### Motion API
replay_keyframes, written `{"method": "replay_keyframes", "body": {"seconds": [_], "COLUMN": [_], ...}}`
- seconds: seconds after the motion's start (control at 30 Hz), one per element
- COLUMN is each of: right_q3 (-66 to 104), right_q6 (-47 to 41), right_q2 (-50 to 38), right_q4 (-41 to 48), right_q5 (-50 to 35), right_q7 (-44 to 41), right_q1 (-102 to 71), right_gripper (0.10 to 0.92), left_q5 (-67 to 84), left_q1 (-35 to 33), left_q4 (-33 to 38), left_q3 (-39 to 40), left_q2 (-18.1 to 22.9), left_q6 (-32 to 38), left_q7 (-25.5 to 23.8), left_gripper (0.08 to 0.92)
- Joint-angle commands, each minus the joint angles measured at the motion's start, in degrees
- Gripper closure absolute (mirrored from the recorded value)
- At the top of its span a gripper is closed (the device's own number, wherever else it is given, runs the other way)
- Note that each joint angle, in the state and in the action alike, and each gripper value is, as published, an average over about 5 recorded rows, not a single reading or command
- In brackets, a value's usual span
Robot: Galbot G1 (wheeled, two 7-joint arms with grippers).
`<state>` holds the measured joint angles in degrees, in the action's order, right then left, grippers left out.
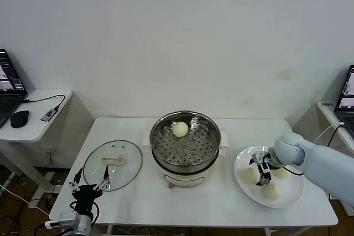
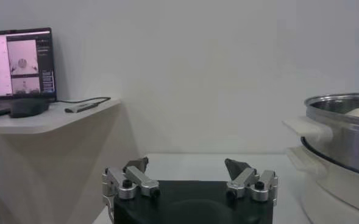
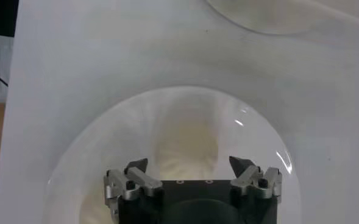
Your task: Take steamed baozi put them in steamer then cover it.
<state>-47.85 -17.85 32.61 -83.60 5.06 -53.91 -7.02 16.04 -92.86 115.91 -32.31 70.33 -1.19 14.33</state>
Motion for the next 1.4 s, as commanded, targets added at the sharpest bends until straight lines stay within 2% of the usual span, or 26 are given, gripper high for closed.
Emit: {"method": "replay_keyframes", "body": {"seconds": [0.03,0.5,0.7,0.9,1.07,1.23,1.4], "right_q3": [1.0,1.2,-1.0,-3.7,-13.1,-21.7,-25.4], "right_q6": [-0.6,-0.3,-0.5,-1.3,-2.8,-5.5,-9.5], "right_q2": [1.1,-0.1,-3.2,-7.0,-7.1,-2.4,6.8], "right_q4": [0.8,0.5,-2.1,-5.0,-7.0,-7.7,-7.3], "right_q5": [0.4,0.7,-2.2,-8.2,-15.3,-23.2,-30.7], "right_q7": [-0.1,-2.2,-3.4,-4.7,-4.9,-4.0,-0.6], "right_q1": [-1.3,-0.1,6.1,18.0,33.0,46.9,51.9], "right_gripper": [0.314,0.456,0.481,0.482,0.482,0.475,0.472], "left_q5": [0.0,0.1,0.2,0.2,0.4,0.5,0.5], "left_q1": [0.0,0.1,0.2,0.0,-0.1,0.1,0.2], "left_q4": [0.0,0.1,0.2,0.6,0.9,0.9,0.9], "left_q3": [-0.2,-0.5,-0.4,-0.3,-0.4,0.0,0.0], "left_q2": [0.0,0.0,-0.2,-0.8,-1.8,-1.9,-1.6], "left_q6": [0.1,0.1,0.0,0.0,-0.1,-0.1,-0.1], "left_q7": [0.0,0.1,0.1,0.1,0.0,0.0,0.0], "left_gripper": [0.177,0.177,0.177,0.177,0.177,0.177,0.177]}}
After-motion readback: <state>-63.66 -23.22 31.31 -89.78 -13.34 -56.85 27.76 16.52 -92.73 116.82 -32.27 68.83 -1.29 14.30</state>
